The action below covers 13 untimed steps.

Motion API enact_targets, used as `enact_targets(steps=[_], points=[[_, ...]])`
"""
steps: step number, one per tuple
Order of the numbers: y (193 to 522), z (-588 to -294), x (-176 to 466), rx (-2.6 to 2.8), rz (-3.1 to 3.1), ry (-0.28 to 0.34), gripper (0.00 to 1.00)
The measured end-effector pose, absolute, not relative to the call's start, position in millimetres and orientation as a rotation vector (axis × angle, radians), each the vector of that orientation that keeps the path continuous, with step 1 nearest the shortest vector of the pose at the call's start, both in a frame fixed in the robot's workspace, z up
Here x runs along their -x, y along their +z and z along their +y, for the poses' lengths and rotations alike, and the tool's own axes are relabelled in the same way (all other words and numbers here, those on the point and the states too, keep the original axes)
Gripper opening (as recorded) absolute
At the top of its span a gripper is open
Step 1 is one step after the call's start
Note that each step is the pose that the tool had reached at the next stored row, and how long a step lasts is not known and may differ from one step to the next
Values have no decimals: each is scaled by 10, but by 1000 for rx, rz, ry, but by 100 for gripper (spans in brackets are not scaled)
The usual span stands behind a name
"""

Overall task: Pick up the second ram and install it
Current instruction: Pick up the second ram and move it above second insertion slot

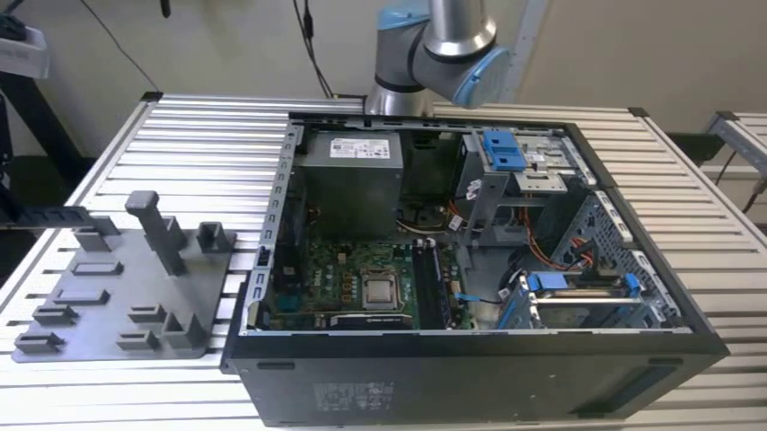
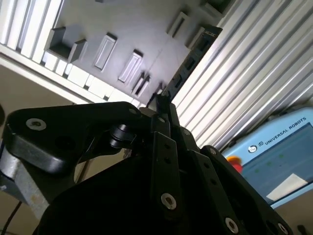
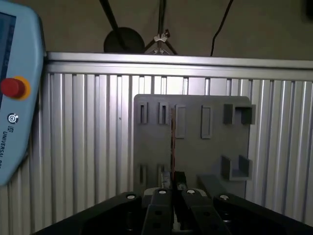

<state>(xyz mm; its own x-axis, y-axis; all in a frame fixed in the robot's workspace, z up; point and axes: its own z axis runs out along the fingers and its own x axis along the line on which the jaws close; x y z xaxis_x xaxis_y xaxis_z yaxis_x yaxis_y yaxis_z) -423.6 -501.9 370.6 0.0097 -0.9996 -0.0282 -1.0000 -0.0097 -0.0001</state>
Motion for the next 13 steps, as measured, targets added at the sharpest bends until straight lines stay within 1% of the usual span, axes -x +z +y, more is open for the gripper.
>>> enact_targets(steps=[13], points=[[4022, -5019, 4236, 2218, 2197, 31, 14]])
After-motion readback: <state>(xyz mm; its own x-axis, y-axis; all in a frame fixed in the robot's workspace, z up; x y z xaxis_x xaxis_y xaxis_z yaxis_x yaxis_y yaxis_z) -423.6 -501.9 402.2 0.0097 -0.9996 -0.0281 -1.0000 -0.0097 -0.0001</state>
